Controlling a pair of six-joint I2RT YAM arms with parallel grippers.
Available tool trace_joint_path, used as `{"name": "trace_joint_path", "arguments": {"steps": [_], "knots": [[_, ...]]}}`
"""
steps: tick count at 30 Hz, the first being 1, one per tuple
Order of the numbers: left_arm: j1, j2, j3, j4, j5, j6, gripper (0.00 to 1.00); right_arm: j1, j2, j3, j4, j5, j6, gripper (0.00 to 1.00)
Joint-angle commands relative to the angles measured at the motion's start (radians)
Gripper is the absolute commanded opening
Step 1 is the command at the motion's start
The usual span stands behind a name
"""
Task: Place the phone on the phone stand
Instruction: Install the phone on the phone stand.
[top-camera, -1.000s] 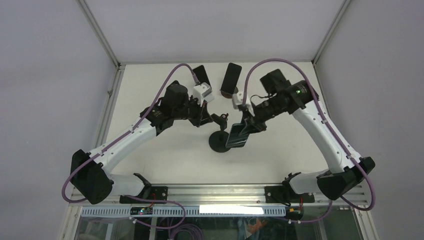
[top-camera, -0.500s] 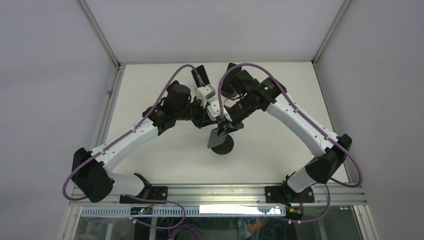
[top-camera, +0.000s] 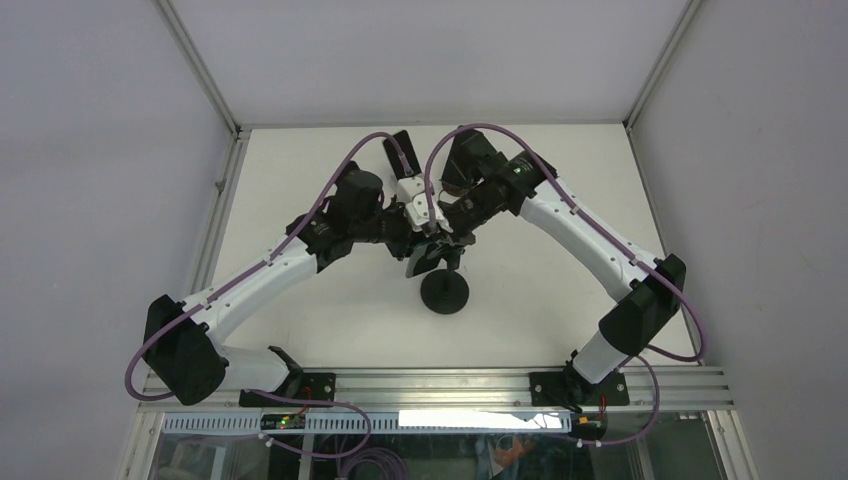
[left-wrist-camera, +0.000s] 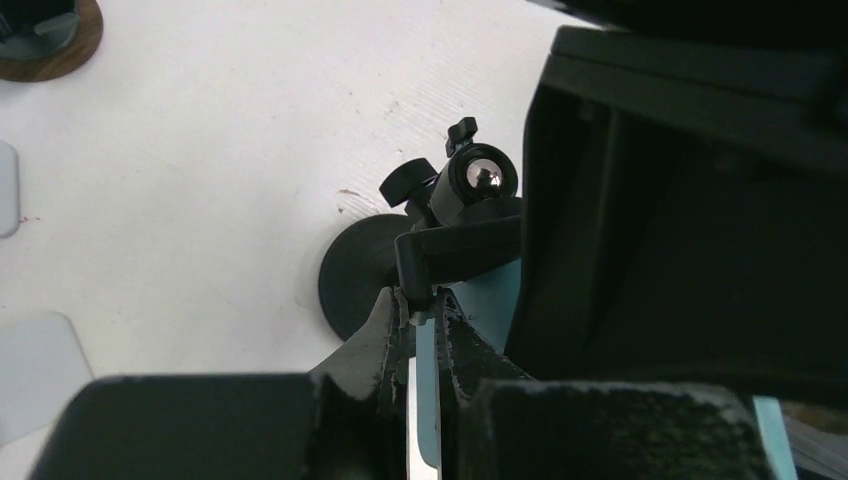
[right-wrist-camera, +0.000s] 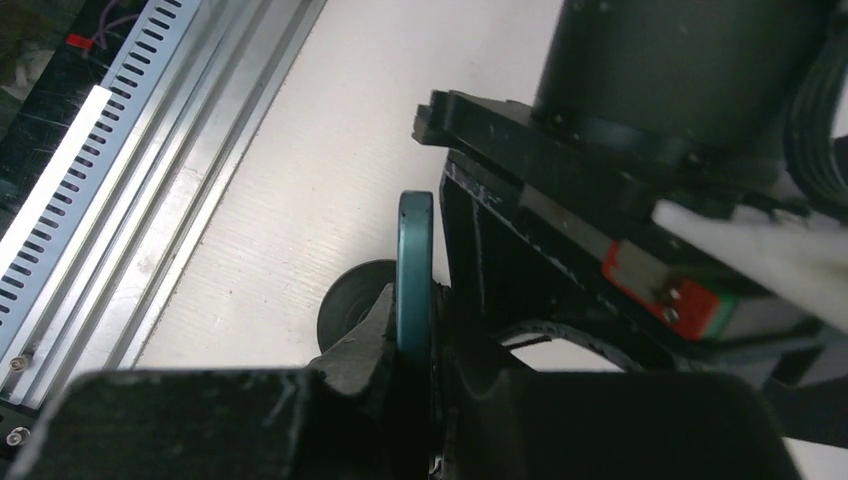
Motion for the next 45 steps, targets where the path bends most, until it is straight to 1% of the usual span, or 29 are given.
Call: {"name": "trace_joint_path", "arguments": {"steps": [1, 7, 13, 19, 27, 38, 45], "knots": [[-0.010, -0.049, -0.003, 0.108, 0.024, 0.023, 0.00, -0.044, -0.074, -0.011, 0.065, -0.029, 0.015, 0.00], [-0.013, -0.041, -0.001, 0.109, 0.011, 0.025, 0.00, -0.046, -0.130, -0.046, 0.052, -0.033, 0.091, 0.00], [-0.017, -0.038, 0.002, 0.108, -0.003, 0.033, 0.00, -0.046, -0.149, -0.042, 0.038, 0.008, 0.132, 0.00], [-0.018, -0.043, 0.000, 0.109, -0.018, 0.039, 0.00, -0.046, -0.152, -0.049, -0.002, 0.096, 0.165, 0.00], [-0.018, -0.055, -0.030, 0.125, -0.078, 0.042, 0.00, -0.059, -0.164, -0.069, -0.016, 0.211, 0.303, 0.00], [-0.018, -0.061, -0.077, 0.180, -0.143, 0.041, 0.00, -0.155, -0.218, -0.189, 0.035, 0.245, 0.437, 0.00], [-0.018, -0.071, -0.107, 0.242, -0.175, -0.004, 0.00, -0.181, -0.246, -0.269, 0.079, 0.288, 0.516, 0.00]]}}
